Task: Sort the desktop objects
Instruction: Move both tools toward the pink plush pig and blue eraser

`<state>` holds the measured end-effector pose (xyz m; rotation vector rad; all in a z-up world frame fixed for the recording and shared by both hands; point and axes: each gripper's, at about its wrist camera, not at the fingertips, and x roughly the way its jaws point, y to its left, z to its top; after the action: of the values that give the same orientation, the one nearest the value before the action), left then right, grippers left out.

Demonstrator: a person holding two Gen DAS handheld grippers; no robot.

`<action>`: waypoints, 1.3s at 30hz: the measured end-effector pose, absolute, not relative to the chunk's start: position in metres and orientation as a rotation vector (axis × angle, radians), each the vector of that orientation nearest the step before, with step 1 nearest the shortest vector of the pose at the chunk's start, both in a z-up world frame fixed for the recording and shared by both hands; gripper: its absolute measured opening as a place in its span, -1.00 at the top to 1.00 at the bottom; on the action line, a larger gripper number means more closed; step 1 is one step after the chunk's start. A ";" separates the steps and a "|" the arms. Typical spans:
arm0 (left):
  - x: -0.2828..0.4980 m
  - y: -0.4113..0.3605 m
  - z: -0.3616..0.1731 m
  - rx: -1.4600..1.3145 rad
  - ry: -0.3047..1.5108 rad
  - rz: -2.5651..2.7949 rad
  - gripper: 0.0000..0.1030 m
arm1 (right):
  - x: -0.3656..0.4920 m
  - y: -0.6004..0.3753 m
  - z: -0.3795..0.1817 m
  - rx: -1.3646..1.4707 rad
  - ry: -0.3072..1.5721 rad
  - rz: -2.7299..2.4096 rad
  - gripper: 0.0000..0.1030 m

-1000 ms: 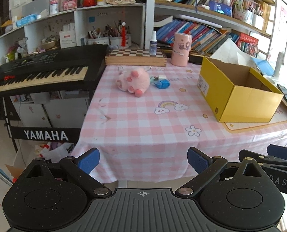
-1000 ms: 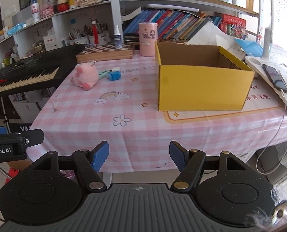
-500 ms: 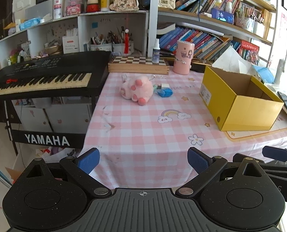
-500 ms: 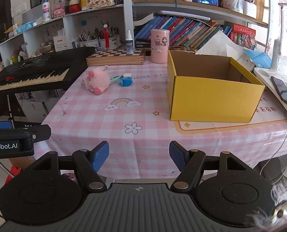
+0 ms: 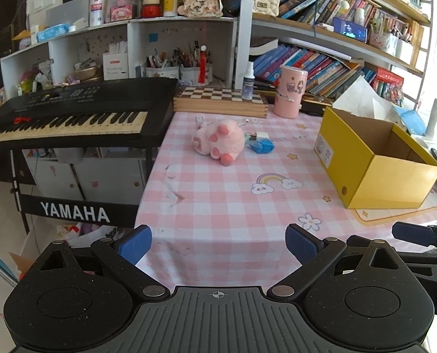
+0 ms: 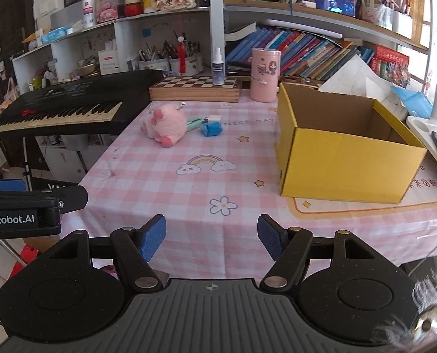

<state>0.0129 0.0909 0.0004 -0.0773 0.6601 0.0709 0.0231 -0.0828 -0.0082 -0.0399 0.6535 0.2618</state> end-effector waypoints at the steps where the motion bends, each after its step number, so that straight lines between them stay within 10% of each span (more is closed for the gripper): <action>1: 0.016 0.092 0.000 -0.075 0.661 0.072 -0.92 | 0.026 -0.082 -0.009 -0.040 0.655 0.264 -0.30; 39: 0.227 0.108 -0.014 -0.012 0.704 0.064 -0.92 | 0.226 -0.045 -0.041 -0.053 0.667 0.268 -0.25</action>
<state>0.2271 0.1077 -0.0141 -0.0124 0.7044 0.0637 0.2262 -0.0449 -0.0412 -0.0532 0.6671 0.2679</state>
